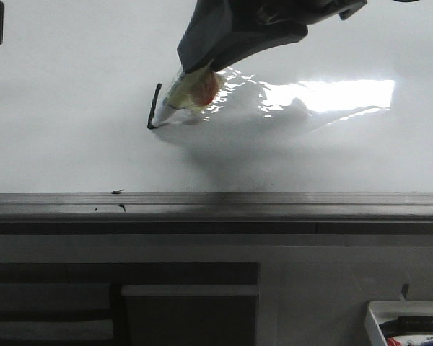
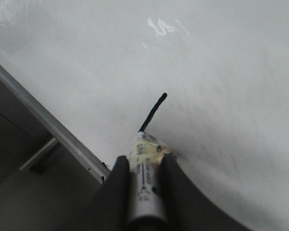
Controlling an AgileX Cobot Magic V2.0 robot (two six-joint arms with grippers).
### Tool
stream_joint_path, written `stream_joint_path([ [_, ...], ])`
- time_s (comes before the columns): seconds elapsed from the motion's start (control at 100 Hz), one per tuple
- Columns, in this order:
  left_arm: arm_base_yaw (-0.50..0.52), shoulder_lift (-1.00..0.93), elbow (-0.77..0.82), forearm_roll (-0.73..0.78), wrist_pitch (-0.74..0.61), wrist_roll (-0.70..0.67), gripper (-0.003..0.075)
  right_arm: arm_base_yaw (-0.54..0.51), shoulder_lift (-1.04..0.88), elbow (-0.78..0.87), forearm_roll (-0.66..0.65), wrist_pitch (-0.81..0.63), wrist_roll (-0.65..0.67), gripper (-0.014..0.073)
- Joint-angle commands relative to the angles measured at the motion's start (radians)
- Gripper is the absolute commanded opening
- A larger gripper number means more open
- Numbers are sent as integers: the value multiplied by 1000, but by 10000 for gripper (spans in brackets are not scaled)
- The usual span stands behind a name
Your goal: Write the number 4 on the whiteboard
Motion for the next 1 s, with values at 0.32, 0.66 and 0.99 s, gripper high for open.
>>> stream_joint_path([
  [0.32, 1, -3, -29, -14, -69, -8, 365, -112, -124, 55, -31, 16, -11, -61],
  [0.66, 1, -3, -29, -14, -69, -8, 365, -47, -118, -25, -32, -29, -11, -61],
  [0.99, 1, -3, -29, -14, -69, -8, 365, -55, -75, 23, 2, 26, -11, -61],
])
